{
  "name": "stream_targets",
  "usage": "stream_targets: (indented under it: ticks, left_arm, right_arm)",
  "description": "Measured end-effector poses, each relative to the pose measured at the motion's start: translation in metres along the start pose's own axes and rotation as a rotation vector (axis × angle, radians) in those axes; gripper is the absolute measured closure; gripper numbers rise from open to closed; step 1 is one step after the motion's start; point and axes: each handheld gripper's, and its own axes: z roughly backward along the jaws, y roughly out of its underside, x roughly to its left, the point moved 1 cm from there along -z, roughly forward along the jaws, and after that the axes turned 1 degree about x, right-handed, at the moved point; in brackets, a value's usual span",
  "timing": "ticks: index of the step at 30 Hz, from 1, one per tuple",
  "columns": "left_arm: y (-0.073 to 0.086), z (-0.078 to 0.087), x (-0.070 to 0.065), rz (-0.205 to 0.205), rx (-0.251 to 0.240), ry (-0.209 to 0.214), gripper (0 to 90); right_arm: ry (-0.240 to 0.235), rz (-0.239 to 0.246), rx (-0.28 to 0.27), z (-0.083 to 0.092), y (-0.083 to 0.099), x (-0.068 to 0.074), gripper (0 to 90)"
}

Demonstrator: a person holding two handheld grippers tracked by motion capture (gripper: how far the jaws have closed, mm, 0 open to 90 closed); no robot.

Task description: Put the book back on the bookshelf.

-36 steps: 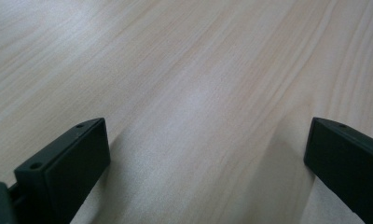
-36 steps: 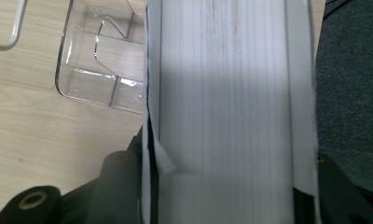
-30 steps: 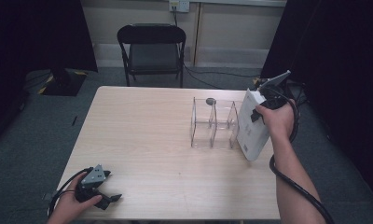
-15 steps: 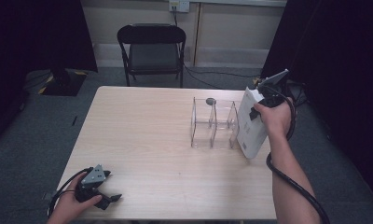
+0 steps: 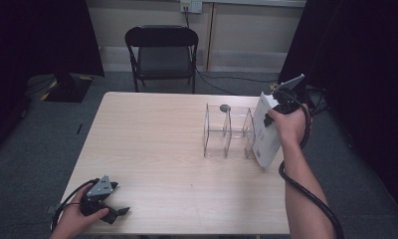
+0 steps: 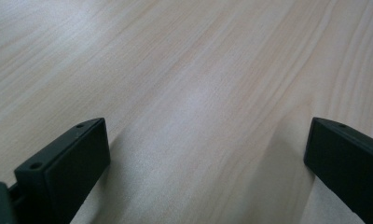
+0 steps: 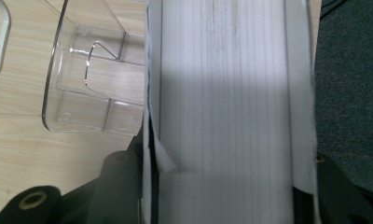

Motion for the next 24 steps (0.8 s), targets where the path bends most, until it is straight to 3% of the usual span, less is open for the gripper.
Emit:
stream_targets:
  ticks: [24]
  left_arm:
    - [0.000,0.000,0.000,0.000,-0.001,0.001,0.0]
  right_arm:
    - [0.019,-0.009,-0.029,-0.013,-0.012,0.005,53.1]
